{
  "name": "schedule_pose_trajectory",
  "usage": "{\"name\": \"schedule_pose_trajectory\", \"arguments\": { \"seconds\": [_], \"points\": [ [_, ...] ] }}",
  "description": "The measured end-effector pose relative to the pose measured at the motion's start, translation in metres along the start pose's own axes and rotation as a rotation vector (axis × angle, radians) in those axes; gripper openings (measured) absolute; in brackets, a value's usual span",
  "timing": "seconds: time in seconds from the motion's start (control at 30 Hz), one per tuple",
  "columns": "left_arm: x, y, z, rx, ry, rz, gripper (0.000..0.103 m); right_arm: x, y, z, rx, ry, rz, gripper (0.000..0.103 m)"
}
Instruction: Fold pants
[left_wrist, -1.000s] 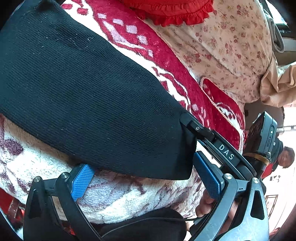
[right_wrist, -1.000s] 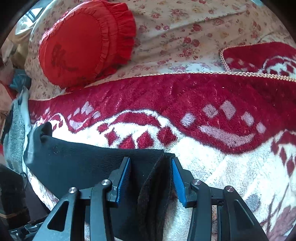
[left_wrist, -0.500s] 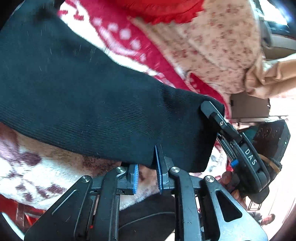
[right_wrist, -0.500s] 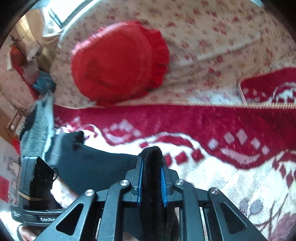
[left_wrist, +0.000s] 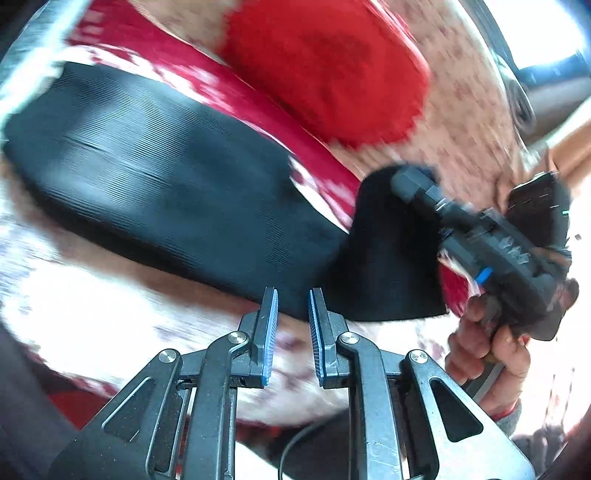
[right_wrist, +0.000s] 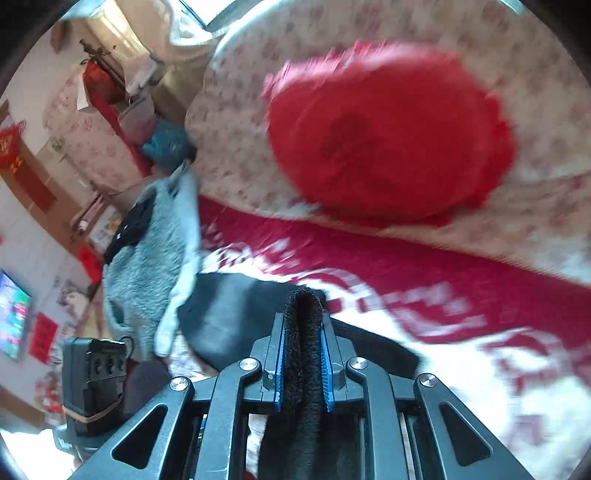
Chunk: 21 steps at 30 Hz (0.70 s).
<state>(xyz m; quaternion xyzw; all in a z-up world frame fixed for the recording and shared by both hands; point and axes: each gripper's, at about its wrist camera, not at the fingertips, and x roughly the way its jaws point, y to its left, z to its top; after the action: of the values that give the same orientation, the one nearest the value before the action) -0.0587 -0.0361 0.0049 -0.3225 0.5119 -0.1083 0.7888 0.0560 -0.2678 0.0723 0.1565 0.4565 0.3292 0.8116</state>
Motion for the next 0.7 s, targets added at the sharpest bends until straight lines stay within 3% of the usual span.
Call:
{"name": "schedule_pose_trajectory", "arguments": {
  "seconds": [0.13,0.17,0.23,0.27,0.33,0.47,0.6,0.7],
  "points": [
    [-0.009,0.034,0.014,-0.026,-0.05,0.076,0.015,0.092,-0.007,-0.007,0.161,0.148,0.132,0.029],
    [-0.009,0.039,0.017,-0.034,-0.051,0.08,0.016,0.109,-0.009,-0.012,0.236,0.185,0.207,0.032],
    [-0.007,0.044,0.022,-0.041,-0.052,0.074,0.041,0.108,-0.006,-0.015,0.26,0.166,0.269,0.034],
    [-0.007,0.046,0.024,-0.043,-0.057,0.069,0.047,0.1,-0.003,-0.014,0.239,0.144,0.259,0.034],
    [-0.004,0.044,0.027,-0.026,-0.078,0.07,0.063,0.071,0.004,-0.014,0.143,0.093,0.158,0.034],
    [0.018,0.031,0.034,0.072,-0.063,0.127,0.066,0.035,-0.006,-0.031,0.044,0.048,-0.144,0.034],
    [0.054,0.016,0.033,0.153,-0.036,0.193,0.066,0.04,-0.022,-0.053,0.001,0.092,-0.276,0.024],
    [0.076,-0.001,0.036,0.263,-0.073,0.289,0.066,0.059,-0.032,-0.058,-0.03,0.095,-0.357,0.018]
  ]
}}
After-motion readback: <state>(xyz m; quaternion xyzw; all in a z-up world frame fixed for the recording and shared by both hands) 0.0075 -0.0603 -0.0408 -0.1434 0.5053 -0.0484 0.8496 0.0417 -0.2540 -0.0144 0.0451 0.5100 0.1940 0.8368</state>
